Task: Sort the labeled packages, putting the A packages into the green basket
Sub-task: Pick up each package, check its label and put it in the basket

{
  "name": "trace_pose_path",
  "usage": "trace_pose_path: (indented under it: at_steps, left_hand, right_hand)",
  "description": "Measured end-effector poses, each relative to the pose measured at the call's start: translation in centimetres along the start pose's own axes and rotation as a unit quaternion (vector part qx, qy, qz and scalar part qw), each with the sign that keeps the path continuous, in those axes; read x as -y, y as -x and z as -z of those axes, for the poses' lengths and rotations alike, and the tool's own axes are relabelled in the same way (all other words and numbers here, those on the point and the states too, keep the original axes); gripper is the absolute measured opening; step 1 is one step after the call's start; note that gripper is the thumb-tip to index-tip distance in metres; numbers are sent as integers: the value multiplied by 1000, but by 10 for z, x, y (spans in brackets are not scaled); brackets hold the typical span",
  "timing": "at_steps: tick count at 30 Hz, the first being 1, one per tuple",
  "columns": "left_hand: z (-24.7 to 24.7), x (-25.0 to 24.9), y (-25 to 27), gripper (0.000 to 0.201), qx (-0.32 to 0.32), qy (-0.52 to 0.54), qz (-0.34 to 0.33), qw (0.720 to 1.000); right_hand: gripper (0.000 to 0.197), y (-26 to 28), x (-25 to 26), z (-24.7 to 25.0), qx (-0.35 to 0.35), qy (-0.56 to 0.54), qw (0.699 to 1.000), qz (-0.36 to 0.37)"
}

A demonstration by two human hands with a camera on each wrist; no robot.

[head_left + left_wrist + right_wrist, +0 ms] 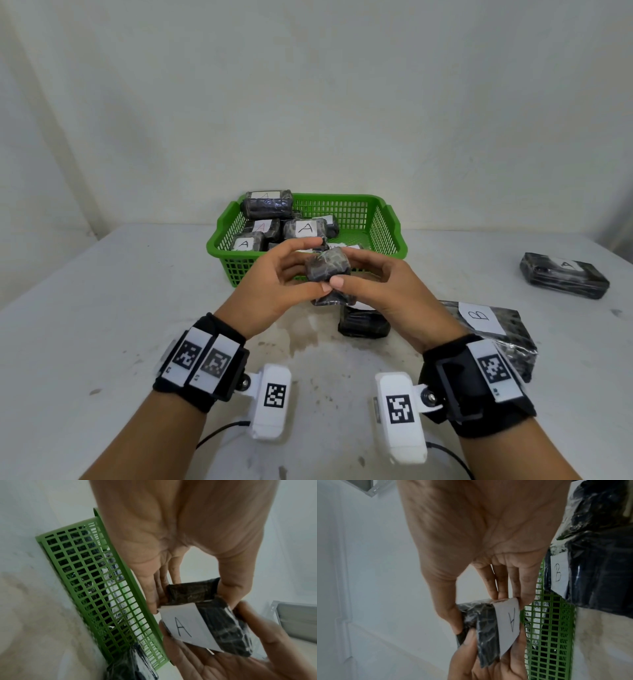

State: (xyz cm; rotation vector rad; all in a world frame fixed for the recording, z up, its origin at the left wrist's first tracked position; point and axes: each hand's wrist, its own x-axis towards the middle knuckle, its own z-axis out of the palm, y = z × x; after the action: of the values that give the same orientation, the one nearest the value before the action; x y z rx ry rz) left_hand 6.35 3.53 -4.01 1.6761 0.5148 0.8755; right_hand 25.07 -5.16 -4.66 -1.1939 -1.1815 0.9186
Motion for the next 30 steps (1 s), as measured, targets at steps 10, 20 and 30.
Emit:
trace_pose_path:
  at_steps: [10, 20, 30]
  left_hand:
    - [0, -1, 1, 86, 12, 0, -47, 999]
    - [-3, -3, 0, 56, -28, -21, -38, 999]
    - [-1, 0, 2, 59, 4, -58, -104, 993]
  right_hand:
    - [60, 4, 7, 0, 33, -30, 997, -58]
    - [49, 4, 7, 2, -19, 16, 1000, -8]
    - [53, 3, 7, -4, 3, -55, 997, -50]
